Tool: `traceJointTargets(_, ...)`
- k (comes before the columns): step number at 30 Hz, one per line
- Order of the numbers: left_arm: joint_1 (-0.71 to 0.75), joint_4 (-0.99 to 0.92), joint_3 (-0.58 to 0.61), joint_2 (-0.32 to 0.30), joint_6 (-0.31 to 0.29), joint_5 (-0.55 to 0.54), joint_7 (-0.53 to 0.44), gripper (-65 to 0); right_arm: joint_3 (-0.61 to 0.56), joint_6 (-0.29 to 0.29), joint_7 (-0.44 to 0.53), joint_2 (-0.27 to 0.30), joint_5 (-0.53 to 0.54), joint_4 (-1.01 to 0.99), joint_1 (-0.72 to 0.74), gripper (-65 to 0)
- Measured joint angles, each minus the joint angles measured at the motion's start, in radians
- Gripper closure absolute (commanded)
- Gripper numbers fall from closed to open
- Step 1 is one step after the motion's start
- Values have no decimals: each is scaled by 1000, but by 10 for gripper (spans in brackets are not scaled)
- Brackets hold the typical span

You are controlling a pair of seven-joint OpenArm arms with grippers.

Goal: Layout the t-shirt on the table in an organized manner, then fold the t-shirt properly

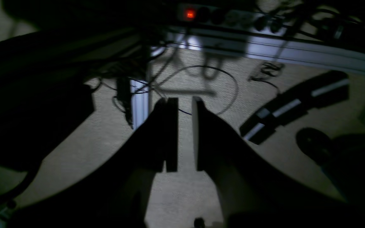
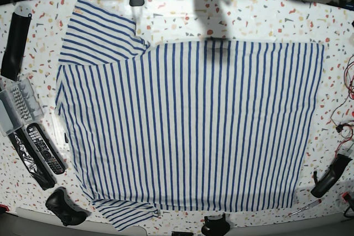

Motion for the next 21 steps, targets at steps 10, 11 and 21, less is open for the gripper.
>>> traceJointTargets(10, 220, 324, 14, -2, 0, -52, 50, -189, -3, 93, -61, 93, 188, 404, -310, -81)
traceJointTargets(11, 251, 369, 34, -6, 0, -65, 65, -189, -3, 108, -73, 109, 211, 455, -347, -81)
traceJointTargets(21, 602, 876, 346, -179, -5, -122, 180, -190, -6, 134, -172, 373, 416, 1017, -745, -81)
